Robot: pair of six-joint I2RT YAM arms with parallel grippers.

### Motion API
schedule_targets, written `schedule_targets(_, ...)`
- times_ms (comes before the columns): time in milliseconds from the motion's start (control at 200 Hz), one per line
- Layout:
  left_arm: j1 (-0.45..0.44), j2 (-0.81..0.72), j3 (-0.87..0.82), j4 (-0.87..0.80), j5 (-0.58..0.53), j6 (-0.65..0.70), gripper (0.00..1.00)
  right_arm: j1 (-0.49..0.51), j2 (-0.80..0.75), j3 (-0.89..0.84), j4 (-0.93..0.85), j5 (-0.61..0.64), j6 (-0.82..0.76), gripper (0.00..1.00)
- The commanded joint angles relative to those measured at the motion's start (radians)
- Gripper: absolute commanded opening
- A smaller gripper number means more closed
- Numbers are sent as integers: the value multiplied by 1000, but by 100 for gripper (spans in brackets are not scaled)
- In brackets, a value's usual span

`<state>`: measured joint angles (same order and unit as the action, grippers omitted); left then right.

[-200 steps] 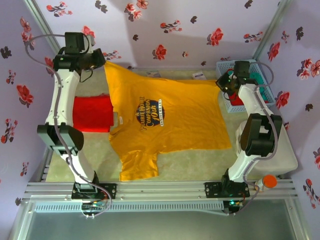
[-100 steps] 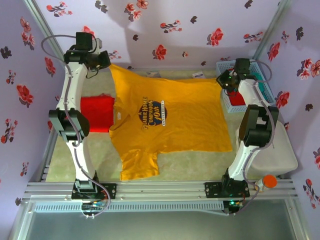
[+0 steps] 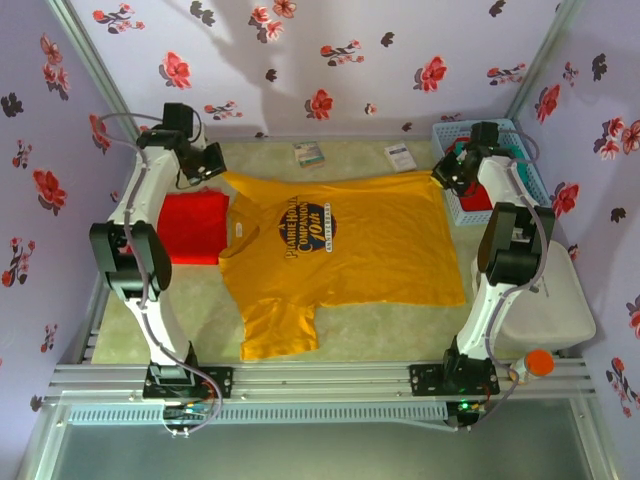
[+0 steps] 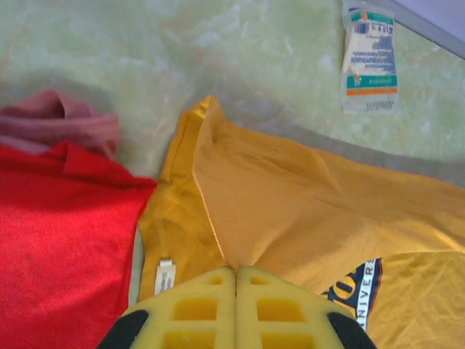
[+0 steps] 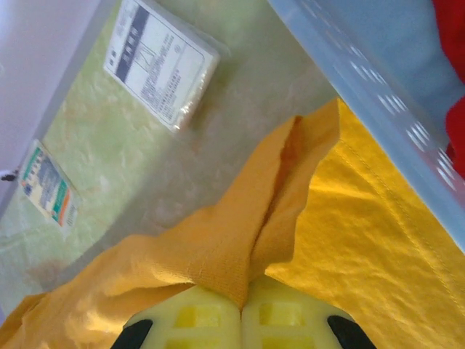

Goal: Fold and stack the t-shirts

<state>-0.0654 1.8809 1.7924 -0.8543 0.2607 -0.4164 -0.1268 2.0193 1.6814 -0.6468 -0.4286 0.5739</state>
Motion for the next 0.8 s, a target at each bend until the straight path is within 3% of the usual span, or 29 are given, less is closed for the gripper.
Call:
schedule_targets(0, -2, -91, -60, 35, 22, -39, 0, -9, 30, 28, -133, 2, -66, 0)
schedule_targets(445, -9, -287, -385, 114, 58, -136, 0, -28, 34, 16, -251, 129, -155, 0)
schedule_targets(795, -19, -355, -559, 168, 58, -171, 0, -12, 66, 44, -327, 224, -208, 0)
